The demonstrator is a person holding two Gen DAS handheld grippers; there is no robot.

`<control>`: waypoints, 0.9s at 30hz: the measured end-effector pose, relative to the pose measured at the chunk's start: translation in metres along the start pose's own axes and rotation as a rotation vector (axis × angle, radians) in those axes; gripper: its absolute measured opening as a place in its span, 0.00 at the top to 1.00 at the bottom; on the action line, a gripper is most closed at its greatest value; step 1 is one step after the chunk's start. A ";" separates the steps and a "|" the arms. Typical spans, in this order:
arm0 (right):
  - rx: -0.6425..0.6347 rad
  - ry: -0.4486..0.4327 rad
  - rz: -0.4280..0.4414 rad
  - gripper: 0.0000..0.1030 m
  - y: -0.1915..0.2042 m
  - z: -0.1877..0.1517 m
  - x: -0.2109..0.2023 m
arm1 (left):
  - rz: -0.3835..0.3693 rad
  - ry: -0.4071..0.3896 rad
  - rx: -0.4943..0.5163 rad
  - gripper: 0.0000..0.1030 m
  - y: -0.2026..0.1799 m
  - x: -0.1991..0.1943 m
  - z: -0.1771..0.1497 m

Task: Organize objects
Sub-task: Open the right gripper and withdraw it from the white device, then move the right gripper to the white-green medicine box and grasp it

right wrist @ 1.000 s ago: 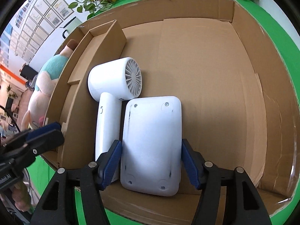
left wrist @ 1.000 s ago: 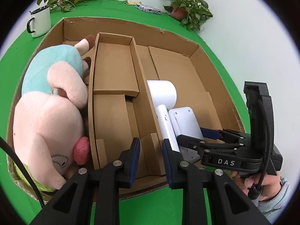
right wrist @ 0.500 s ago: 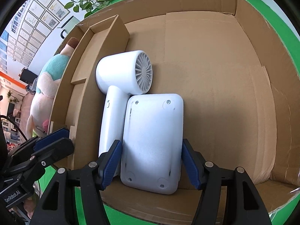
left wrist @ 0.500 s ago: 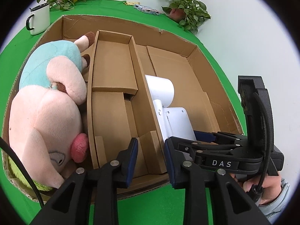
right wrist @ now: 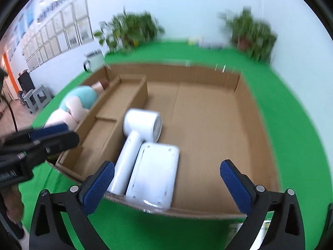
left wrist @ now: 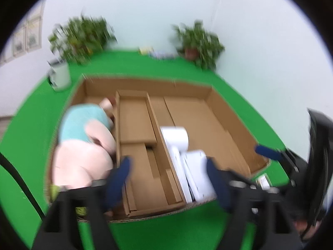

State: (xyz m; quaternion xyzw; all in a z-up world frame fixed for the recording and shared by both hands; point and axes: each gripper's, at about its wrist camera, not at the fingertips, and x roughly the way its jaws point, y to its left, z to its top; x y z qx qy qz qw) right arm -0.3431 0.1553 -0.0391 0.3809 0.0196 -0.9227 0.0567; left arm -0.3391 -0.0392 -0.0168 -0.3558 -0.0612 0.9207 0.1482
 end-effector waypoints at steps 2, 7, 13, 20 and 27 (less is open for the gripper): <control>-0.015 -0.059 -0.031 0.01 0.004 -0.008 -0.015 | 0.010 -0.083 0.007 0.20 -0.005 -0.018 -0.002; 0.029 -0.127 -0.034 0.01 -0.003 -0.029 -0.039 | 0.032 -0.135 0.047 0.20 -0.029 -0.035 -0.013; 0.051 -0.150 -0.031 0.01 -0.008 -0.039 -0.052 | 0.024 -0.116 0.068 0.20 -0.044 -0.035 -0.024; 0.048 -0.177 -0.025 0.01 -0.014 -0.048 -0.071 | 0.019 -0.142 0.087 0.20 -0.051 -0.038 -0.028; 0.085 -0.184 -0.015 0.01 -0.031 -0.071 -0.091 | 0.032 -0.170 0.097 0.20 -0.061 -0.047 -0.048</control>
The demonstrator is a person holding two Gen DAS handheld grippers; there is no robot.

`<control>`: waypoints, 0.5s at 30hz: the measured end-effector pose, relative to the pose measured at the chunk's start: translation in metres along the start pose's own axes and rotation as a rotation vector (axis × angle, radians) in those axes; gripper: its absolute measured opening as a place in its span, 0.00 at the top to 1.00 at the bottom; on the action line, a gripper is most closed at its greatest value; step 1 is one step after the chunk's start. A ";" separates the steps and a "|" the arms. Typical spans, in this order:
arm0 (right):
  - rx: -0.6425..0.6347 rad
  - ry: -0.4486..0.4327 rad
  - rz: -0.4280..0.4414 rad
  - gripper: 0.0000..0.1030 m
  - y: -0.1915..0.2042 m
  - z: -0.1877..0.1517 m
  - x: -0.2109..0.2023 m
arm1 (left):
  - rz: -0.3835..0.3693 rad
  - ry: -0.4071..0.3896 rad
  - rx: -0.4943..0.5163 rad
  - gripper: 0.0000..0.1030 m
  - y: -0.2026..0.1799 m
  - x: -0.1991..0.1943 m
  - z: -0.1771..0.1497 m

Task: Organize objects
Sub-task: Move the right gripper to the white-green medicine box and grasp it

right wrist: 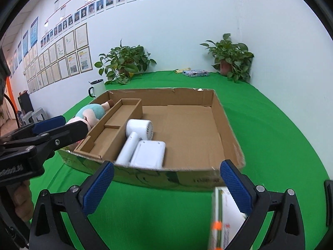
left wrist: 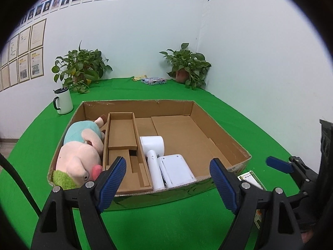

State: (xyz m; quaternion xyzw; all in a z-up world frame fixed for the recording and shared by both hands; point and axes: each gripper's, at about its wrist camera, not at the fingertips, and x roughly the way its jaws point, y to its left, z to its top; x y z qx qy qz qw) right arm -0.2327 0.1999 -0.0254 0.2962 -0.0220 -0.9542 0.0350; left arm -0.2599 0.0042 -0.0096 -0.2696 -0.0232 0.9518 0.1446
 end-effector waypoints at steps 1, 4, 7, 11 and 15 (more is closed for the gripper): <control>0.013 0.002 -0.008 0.01 -0.007 -0.006 -0.007 | 0.008 -0.004 0.001 0.20 0.001 -0.001 -0.002; 0.046 0.008 -0.041 0.01 -0.027 -0.024 -0.025 | 0.074 -0.056 -0.003 0.20 0.008 -0.015 -0.004; 0.069 0.014 -0.076 0.01 -0.040 -0.033 -0.037 | 0.123 -0.101 -0.017 0.20 0.015 -0.027 0.000; 0.086 -0.006 -0.046 0.01 -0.038 -0.031 -0.046 | 0.149 -0.103 -0.020 0.20 0.021 -0.038 0.003; 0.061 -0.012 -0.014 0.01 -0.021 -0.025 -0.042 | 0.171 -0.088 -0.007 0.20 0.019 -0.044 -0.003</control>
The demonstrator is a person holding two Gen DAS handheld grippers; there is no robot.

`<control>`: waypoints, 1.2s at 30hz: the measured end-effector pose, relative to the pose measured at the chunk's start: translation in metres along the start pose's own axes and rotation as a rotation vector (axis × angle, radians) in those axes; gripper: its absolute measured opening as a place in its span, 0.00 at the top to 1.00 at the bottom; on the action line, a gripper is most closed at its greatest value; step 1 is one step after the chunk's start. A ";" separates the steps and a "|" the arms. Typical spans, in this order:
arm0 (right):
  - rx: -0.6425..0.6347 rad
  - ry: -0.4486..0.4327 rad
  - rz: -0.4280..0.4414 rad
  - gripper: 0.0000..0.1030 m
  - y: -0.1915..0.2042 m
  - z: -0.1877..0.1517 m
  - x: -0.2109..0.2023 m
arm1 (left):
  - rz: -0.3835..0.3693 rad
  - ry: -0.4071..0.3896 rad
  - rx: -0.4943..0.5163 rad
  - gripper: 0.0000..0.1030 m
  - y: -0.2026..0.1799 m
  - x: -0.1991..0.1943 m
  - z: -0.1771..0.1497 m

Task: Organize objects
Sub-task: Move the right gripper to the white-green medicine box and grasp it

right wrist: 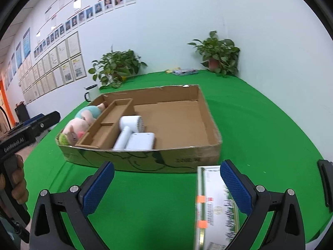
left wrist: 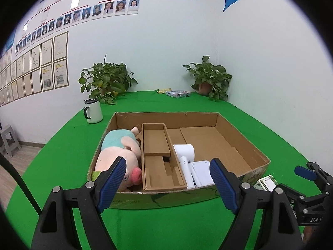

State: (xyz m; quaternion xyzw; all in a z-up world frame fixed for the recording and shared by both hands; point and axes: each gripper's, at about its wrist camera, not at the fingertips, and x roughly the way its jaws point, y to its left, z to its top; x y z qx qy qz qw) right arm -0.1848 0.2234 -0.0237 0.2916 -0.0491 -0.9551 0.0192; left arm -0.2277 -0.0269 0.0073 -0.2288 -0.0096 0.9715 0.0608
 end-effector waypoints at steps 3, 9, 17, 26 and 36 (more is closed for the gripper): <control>-0.035 0.010 0.005 0.01 0.016 0.005 0.008 | -0.012 0.010 -0.017 0.20 0.001 -0.002 -0.003; -0.080 0.013 0.018 0.01 0.036 0.016 0.015 | -0.012 0.027 -0.011 0.20 0.002 0.001 -0.002; -0.096 -0.005 0.032 0.01 0.045 0.023 0.016 | -0.012 0.010 -0.018 0.20 0.003 -0.004 0.002; -0.059 0.022 -0.006 0.01 0.014 0.007 0.012 | -0.106 0.113 -0.014 0.20 -0.005 0.014 -0.020; 0.083 0.327 -0.188 0.03 -0.079 -0.069 0.036 | -0.234 0.256 -0.042 0.20 -0.020 0.032 -0.051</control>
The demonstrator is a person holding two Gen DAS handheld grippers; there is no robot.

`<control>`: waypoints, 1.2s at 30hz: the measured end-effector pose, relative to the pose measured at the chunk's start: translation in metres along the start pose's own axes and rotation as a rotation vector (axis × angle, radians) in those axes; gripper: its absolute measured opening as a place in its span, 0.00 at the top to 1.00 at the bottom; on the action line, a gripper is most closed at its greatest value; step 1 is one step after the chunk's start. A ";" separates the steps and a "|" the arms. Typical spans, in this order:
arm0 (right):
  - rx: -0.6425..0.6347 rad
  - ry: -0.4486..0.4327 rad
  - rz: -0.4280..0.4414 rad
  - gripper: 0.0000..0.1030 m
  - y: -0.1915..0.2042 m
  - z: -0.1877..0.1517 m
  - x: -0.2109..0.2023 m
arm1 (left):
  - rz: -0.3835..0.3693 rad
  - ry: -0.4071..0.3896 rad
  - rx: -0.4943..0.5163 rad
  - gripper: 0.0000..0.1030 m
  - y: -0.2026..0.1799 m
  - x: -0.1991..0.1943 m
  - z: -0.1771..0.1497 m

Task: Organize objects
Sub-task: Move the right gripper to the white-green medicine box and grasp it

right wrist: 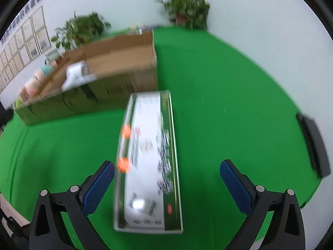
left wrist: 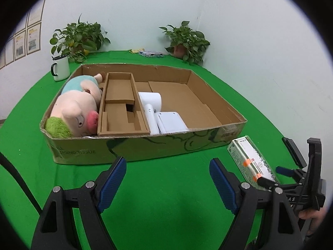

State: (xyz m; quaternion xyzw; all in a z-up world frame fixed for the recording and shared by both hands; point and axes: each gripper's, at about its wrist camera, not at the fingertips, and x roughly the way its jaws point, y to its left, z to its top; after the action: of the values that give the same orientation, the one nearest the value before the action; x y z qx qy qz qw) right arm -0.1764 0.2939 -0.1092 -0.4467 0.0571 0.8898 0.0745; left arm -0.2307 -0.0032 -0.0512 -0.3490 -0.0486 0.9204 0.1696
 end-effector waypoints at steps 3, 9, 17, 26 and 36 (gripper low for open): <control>-0.008 0.005 0.069 0.25 0.012 -0.006 0.003 | -0.013 0.005 -0.007 0.20 0.001 -0.005 -0.001; -0.126 0.022 0.246 0.36 0.077 -0.011 0.002 | -0.044 0.053 -0.029 0.20 0.009 -0.005 -0.005; -0.243 -0.061 0.319 0.01 0.120 -0.023 -0.017 | -0.251 0.213 -0.164 0.21 0.018 0.033 -0.021; -0.239 -0.022 0.298 0.24 0.113 -0.023 -0.006 | -0.396 0.327 -0.250 0.21 0.000 0.073 -0.034; -0.149 0.047 0.370 0.43 0.122 -0.029 -0.001 | -0.390 0.342 -0.283 0.37 0.006 0.072 -0.039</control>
State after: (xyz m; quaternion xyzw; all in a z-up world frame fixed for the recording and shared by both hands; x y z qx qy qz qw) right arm -0.1756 0.1689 -0.1210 -0.4537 0.0740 0.8793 -0.1248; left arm -0.2567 0.0154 -0.1271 -0.5035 -0.2134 0.7821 0.2988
